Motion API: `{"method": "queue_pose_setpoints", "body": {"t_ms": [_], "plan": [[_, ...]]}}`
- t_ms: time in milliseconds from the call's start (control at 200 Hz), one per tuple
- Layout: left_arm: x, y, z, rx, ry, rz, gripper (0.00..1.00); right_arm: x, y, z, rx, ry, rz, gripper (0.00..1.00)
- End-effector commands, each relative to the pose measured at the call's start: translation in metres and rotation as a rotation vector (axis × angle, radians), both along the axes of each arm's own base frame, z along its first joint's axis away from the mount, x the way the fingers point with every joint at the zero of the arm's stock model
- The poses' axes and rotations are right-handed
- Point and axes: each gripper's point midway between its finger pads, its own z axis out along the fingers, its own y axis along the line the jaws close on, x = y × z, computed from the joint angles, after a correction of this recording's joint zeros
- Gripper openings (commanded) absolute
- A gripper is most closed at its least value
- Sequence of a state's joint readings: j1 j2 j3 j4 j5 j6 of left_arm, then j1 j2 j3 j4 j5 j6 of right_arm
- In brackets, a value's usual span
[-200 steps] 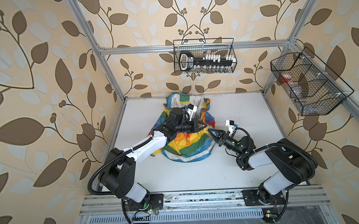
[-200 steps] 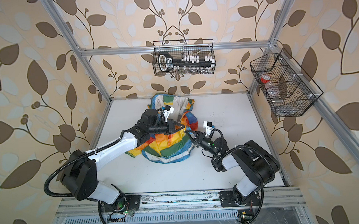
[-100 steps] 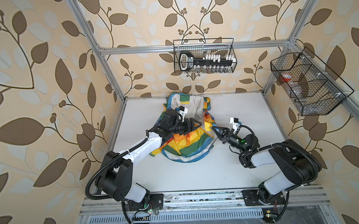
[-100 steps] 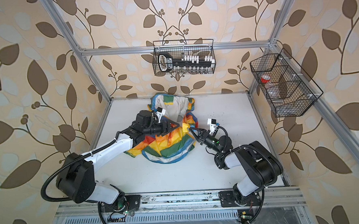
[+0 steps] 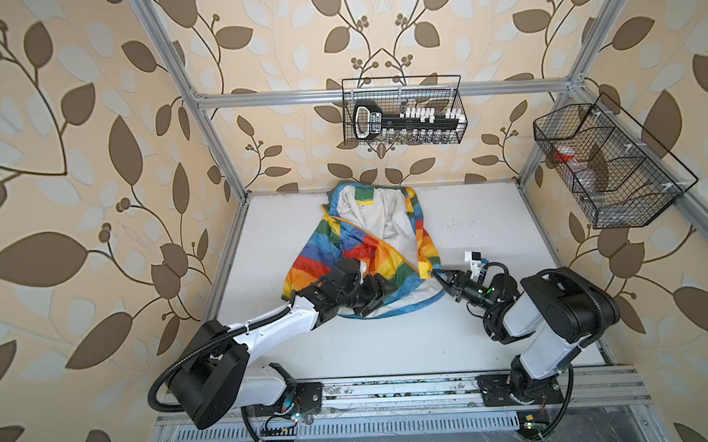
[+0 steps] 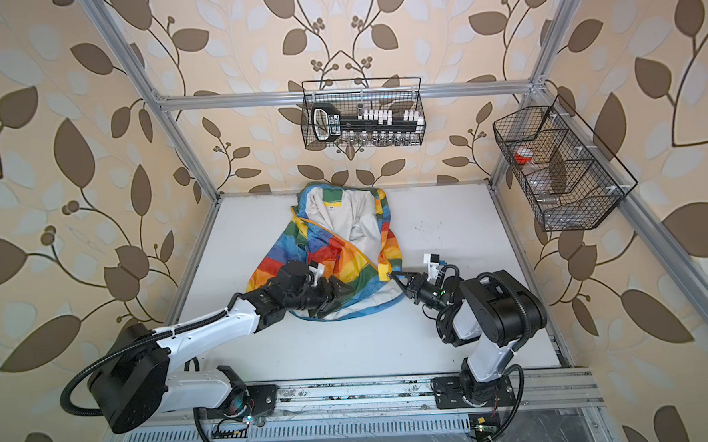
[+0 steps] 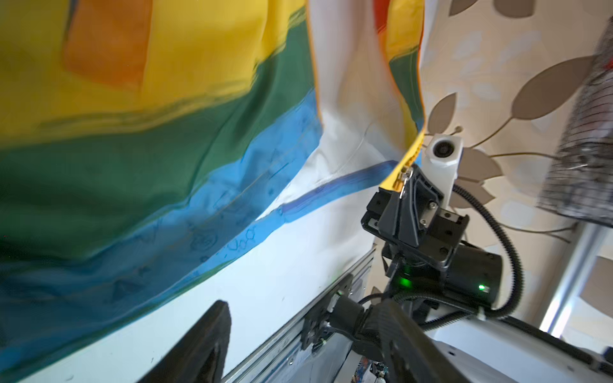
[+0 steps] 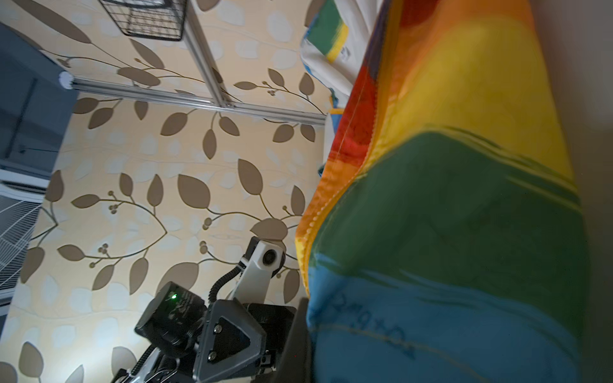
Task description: Zip up the jacket
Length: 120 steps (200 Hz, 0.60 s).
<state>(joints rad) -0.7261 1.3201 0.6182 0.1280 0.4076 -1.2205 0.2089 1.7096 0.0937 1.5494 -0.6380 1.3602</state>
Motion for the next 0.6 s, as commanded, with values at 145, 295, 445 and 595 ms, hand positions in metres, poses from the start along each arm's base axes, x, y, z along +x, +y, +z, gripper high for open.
{"method": "queue_pose_setpoints", "body": {"t_ms": [145,295,445,595], "plan": [[0.027,-0.024,0.011,-0.131,-0.042,0.228,0.72,-0.006,-0.009,0.007,-0.029,-0.071,-0.049,0.0],[0.035,-0.042,0.001,-0.134,-0.039,0.335,0.7,-0.001,-0.039,-0.003,-0.024,-0.012,-0.177,0.0],[0.038,-0.077,-0.001,-0.162,-0.068,0.363,0.7,0.003,-0.046,-0.007,-0.023,0.009,-0.207,0.0],[0.048,-0.096,-0.005,-0.156,-0.1,0.38,0.68,0.003,-0.048,-0.001,-0.017,-0.011,-0.214,0.0]]}}
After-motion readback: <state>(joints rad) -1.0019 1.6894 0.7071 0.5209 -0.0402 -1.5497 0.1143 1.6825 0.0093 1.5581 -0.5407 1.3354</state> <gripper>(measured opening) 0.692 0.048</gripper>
